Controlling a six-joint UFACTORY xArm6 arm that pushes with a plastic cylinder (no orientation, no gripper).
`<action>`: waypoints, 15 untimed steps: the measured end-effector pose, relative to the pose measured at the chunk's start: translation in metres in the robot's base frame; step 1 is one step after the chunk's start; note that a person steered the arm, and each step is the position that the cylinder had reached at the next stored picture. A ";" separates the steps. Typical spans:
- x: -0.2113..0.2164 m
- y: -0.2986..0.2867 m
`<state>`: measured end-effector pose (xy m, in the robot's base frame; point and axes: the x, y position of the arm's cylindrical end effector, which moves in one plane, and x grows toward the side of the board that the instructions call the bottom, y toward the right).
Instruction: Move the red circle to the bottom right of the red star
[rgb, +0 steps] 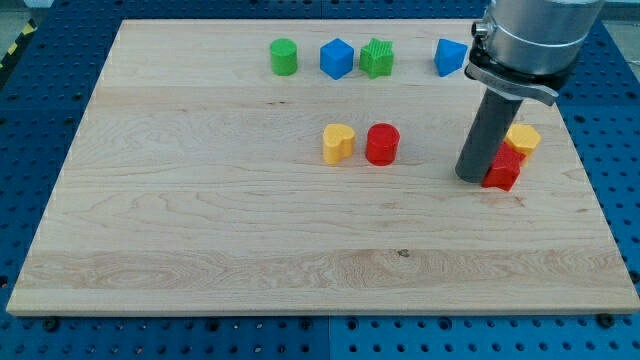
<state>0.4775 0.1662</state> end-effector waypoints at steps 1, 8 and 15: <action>0.006 0.012; -0.068 -0.217; -0.008 -0.063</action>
<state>0.4699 0.1028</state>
